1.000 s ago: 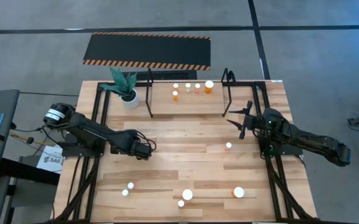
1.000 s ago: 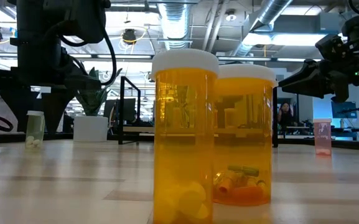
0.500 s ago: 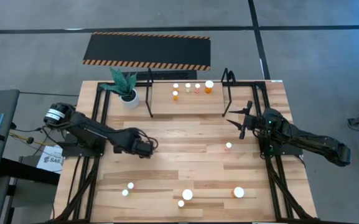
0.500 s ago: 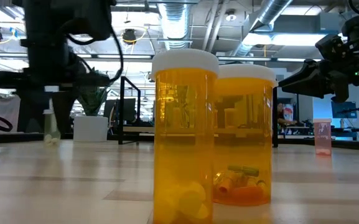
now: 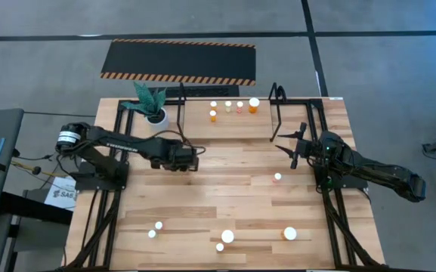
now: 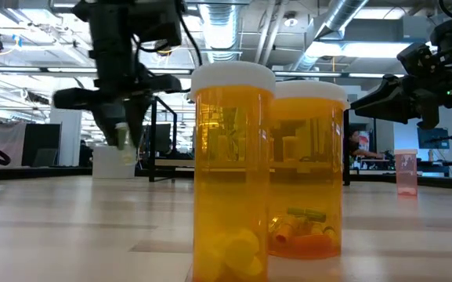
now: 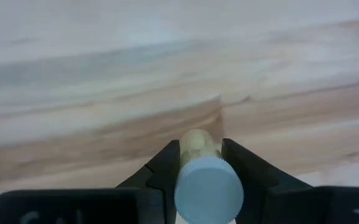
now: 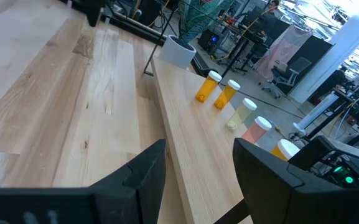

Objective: Pick and place medicine bottles onto shelf by color
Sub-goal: Put the top small yellow pill bottle aligned with the other yellow pill bottle on the shelf

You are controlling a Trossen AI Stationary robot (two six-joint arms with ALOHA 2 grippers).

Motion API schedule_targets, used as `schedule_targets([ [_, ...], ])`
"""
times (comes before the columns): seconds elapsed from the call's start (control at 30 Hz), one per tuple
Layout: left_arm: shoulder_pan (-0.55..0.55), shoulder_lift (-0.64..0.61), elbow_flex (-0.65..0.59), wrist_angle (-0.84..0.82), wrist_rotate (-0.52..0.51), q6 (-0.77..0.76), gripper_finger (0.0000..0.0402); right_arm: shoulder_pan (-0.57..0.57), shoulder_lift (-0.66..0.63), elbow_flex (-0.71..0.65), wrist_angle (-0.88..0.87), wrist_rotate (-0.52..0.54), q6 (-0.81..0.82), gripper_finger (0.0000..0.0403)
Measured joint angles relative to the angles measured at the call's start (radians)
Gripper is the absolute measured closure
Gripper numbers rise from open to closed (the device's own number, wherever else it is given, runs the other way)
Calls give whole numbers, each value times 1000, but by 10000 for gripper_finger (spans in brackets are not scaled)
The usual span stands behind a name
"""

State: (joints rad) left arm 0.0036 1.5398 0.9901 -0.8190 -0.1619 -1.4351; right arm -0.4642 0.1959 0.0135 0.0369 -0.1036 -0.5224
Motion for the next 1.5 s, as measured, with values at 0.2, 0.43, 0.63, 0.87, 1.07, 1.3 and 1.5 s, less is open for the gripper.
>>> schedule_targets([
  [0.2, 50, 31, 50, 30, 8, 54, 314, 0, 0, 0, 0, 0, 0, 196],
  [0.43, 78, 144, 173, 33, 34, 159, 314, 0, 7, 0, 0, 0, 0, 196],
  [0.63, 94, 230, 300, -11, 31, 249, 314, 0, 14, 0, -1, 0, 0, 196],
  [0.87, 120, 303, 404, -25, 26, 326, 314, 0, 13, 0, 0, 0, 0, 196],
  [1.07, 131, 365, 501, -41, 24, 383, 314, 0, 21, 0, 0, 1, 0, 196],
  [1.3, 152, 412, 593, -34, 12, 474, 314, 0, 31, 0, 0, 0, 0, 196],
  [1.5, 162, 412, 603, -17, -22, 538, 314, 0, 34, 0, -1, 0, 0, 196],
])
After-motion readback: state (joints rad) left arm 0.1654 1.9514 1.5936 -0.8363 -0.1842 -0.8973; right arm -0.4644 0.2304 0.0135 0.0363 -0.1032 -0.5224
